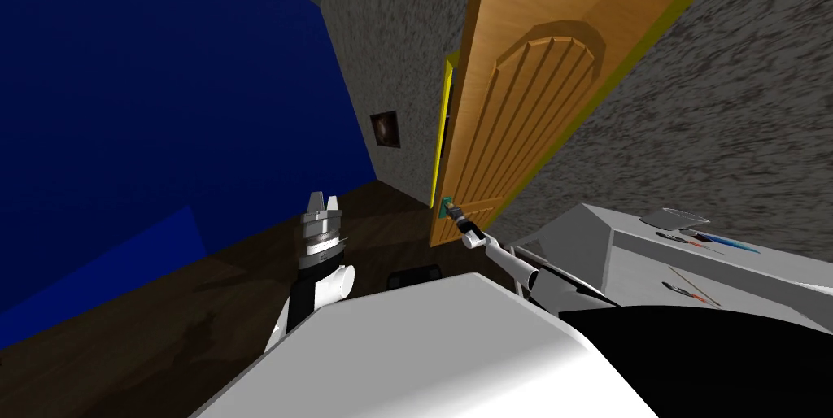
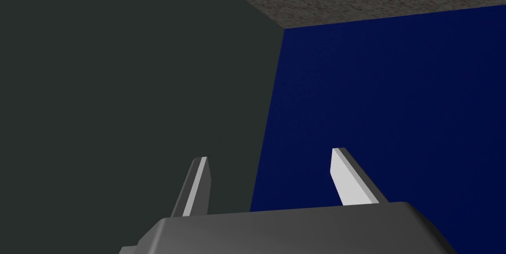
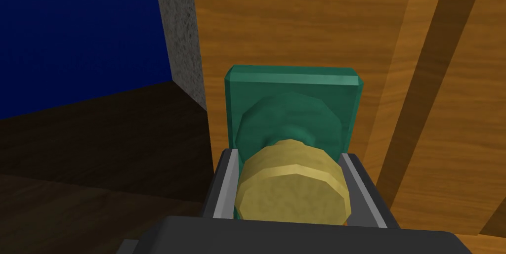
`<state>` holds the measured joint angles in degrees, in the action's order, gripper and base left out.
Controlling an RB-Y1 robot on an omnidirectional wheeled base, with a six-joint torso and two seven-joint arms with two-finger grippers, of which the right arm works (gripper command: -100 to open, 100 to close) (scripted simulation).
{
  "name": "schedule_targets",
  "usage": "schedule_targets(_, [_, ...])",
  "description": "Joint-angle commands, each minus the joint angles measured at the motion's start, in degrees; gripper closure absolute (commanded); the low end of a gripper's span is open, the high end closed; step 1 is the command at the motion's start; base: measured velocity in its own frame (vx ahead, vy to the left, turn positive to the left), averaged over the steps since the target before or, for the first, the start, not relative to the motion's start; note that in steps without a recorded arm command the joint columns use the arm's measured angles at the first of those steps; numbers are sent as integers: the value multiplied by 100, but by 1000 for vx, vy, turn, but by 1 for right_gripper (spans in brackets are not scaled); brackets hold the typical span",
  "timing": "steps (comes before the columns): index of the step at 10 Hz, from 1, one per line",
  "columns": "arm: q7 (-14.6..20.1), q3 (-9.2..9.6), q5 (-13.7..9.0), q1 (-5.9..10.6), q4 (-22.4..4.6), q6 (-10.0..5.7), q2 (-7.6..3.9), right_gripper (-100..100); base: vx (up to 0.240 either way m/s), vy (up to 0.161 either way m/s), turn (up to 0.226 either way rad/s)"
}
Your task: Pull the door open
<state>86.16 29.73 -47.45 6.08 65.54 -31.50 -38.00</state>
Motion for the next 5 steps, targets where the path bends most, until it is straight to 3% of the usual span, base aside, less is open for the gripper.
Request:
schedule_targets(1, [83, 134, -10, -19, 60, -78, -94, 100, -172, -110, 86])
schedule_targets(2, [43, 86, -6, -16, 36, -30, -57, 100, -77, -47, 35])
schedule_targets(5, [216, 318, 7, -59, 99, -193, -252, 100, -153, -76, 105])
